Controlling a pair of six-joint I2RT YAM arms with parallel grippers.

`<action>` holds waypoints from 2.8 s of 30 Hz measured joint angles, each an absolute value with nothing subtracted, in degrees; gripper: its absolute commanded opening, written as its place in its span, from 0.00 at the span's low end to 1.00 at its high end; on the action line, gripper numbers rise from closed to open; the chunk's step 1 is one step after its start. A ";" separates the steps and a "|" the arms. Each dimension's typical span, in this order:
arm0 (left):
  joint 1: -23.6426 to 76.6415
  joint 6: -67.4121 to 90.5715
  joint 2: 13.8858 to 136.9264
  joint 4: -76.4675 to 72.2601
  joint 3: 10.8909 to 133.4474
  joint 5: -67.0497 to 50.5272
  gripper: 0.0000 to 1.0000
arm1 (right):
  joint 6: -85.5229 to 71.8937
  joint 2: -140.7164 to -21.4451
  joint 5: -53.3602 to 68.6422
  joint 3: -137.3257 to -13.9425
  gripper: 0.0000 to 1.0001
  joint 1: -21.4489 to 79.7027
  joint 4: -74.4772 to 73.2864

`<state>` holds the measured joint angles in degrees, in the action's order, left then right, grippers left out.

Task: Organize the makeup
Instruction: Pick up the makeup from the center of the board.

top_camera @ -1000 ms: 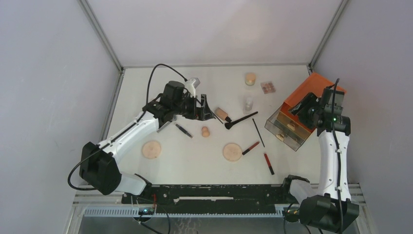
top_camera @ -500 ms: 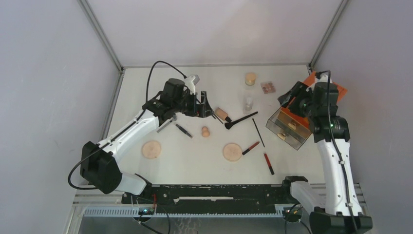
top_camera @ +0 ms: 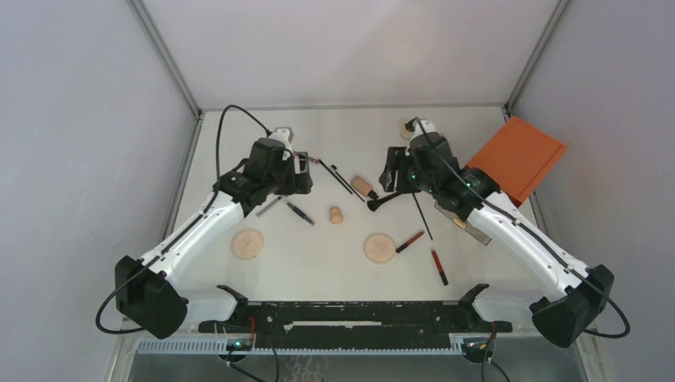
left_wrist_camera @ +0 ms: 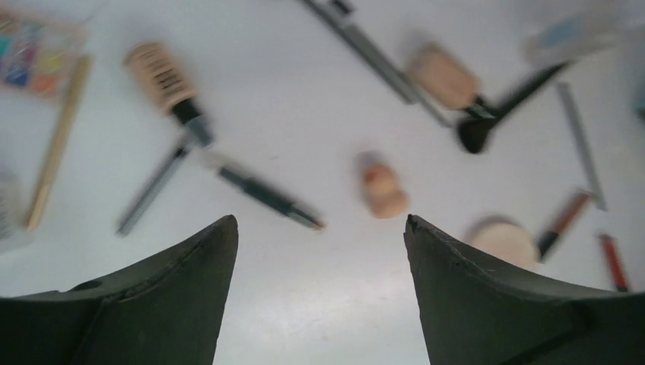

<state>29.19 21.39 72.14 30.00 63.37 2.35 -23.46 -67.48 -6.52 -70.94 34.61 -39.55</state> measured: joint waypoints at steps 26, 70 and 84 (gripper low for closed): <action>7.70 20.82 103.68 40.07 73.58 17.06 0.66 | -24.43 -71.79 -6.24 -67.90 0.67 37.85 -35.14; 3.49 12.01 113.51 44.64 79.64 7.44 0.06 | -27.11 -74.87 -2.76 -67.85 0.65 36.34 -33.21; 6.59 12.12 100.20 43.79 77.73 7.97 0.00 | -28.67 -69.43 -4.62 -64.01 0.65 33.43 -33.23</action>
